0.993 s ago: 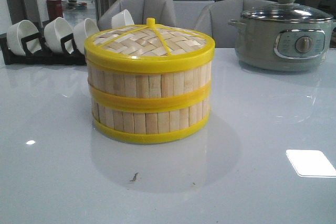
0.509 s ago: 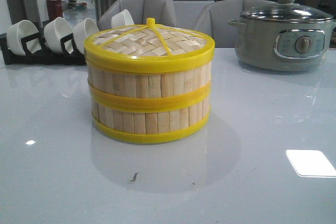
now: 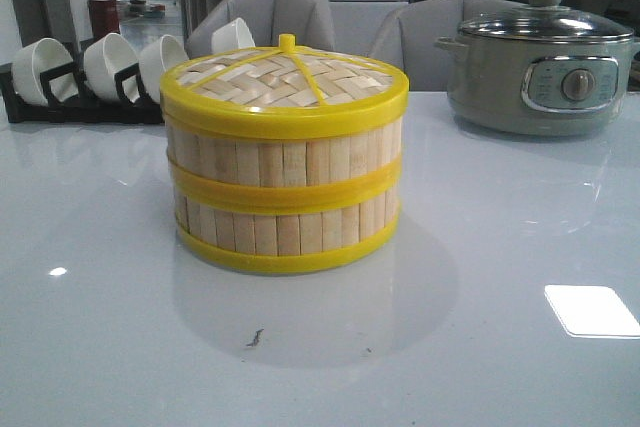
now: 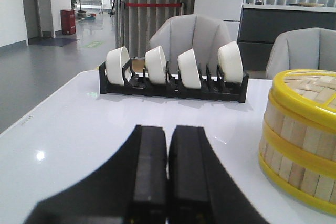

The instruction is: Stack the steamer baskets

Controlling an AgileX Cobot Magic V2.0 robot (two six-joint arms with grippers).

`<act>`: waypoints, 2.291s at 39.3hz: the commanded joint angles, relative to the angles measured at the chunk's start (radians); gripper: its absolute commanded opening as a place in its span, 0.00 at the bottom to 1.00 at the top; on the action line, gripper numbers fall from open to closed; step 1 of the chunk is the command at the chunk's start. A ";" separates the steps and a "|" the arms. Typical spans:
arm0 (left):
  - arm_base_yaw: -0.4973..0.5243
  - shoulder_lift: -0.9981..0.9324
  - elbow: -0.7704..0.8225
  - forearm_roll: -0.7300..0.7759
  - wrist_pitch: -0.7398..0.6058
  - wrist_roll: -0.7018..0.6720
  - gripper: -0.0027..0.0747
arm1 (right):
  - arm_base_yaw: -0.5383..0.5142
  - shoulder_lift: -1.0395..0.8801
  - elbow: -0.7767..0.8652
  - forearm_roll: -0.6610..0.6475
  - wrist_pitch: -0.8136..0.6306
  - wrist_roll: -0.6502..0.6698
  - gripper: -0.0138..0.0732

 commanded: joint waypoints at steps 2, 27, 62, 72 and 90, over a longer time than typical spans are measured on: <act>0.003 -0.015 -0.001 -0.016 -0.110 -0.002 0.15 | -0.007 0.005 -0.026 -0.001 -0.081 0.000 0.21; 0.003 -0.013 0.001 -0.029 -0.091 0.000 0.15 | -0.007 0.005 -0.026 -0.001 -0.081 0.000 0.21; 0.039 -0.013 0.001 -0.010 -0.090 0.070 0.14 | -0.007 0.005 -0.026 -0.001 -0.081 0.000 0.21; 0.039 -0.013 0.001 -0.010 -0.090 0.070 0.14 | -0.007 0.005 -0.026 -0.001 -0.081 0.000 0.21; 0.039 -0.013 0.001 -0.010 -0.090 0.070 0.14 | -0.007 -0.020 -0.026 -0.002 -0.073 -0.004 0.21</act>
